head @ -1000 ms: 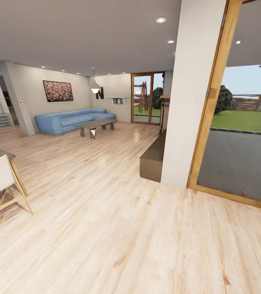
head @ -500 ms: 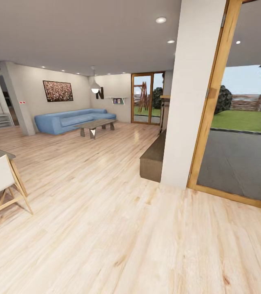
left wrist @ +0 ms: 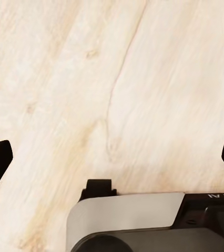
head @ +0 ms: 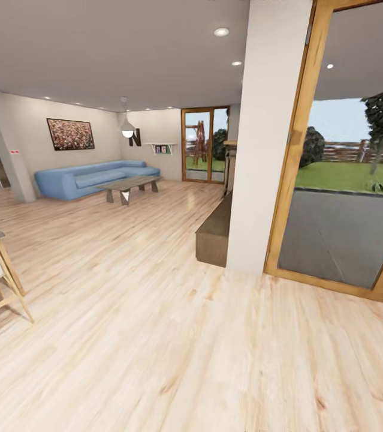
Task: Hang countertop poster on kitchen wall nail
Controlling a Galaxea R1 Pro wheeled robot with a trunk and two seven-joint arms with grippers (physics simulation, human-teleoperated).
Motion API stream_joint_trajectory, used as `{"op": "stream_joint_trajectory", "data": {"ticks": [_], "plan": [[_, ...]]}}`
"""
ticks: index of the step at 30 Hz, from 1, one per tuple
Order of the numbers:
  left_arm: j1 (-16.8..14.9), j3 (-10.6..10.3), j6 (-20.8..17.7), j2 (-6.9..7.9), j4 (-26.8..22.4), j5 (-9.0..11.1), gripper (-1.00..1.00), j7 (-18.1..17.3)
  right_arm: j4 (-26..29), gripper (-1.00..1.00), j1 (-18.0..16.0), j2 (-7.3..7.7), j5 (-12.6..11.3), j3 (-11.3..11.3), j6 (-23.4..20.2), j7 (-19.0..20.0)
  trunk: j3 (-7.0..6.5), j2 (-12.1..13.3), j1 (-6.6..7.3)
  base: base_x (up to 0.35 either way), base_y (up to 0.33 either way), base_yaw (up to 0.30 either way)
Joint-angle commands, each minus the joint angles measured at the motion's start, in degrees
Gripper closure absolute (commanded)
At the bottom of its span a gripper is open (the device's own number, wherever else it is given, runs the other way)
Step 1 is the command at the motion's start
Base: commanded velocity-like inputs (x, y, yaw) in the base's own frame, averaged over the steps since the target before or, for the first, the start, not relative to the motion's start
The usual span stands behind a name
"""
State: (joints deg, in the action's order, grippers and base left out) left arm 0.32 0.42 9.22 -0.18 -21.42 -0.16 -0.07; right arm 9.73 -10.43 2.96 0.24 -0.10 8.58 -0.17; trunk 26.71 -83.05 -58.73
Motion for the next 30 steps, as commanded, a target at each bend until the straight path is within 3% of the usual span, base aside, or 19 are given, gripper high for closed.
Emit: {"op": "stream_joint_trajectory", "data": {"ticks": [1, 6, 17, 30], "plan": [[0.03, 0.04, 0.08, 0.01, -0.1, -0.02, -1.0, -0.01, -0.07, -1.0, -0.04, -0.01, 0.02, -0.01, 0.2, -0.02, 0.02, -0.03, 0.0, 0.0, 0.0, -0.271], [0.03, 0.02, 0.09, 0.07, -0.08, -0.05, -1.0, -0.02, -0.06, -1.0, -0.07, 0.02, 0.04, -0.06, 0.21, -0.03, -0.12, -0.03, 0.0, -0.107, 0.02, -0.256], [0.03, 0.01, 0.06, 0.09, -0.02, -0.1, -1.0, -0.1, -0.06, -1.0, -0.11, 0.01, 0.11, -0.05, 0.29, -0.1, -0.17, -0.03, 0.0, -0.292, 0.08, -0.08], [0.03, 0.01, 0.01, 0.09, -0.01, -0.11, -1.0, -0.11, -0.06, -1.0, -0.12, 0.03, 0.11, -0.04, 0.3, -0.01, -0.17, -0.03, 0.0, -0.277, 0.076, -0.27]]}}
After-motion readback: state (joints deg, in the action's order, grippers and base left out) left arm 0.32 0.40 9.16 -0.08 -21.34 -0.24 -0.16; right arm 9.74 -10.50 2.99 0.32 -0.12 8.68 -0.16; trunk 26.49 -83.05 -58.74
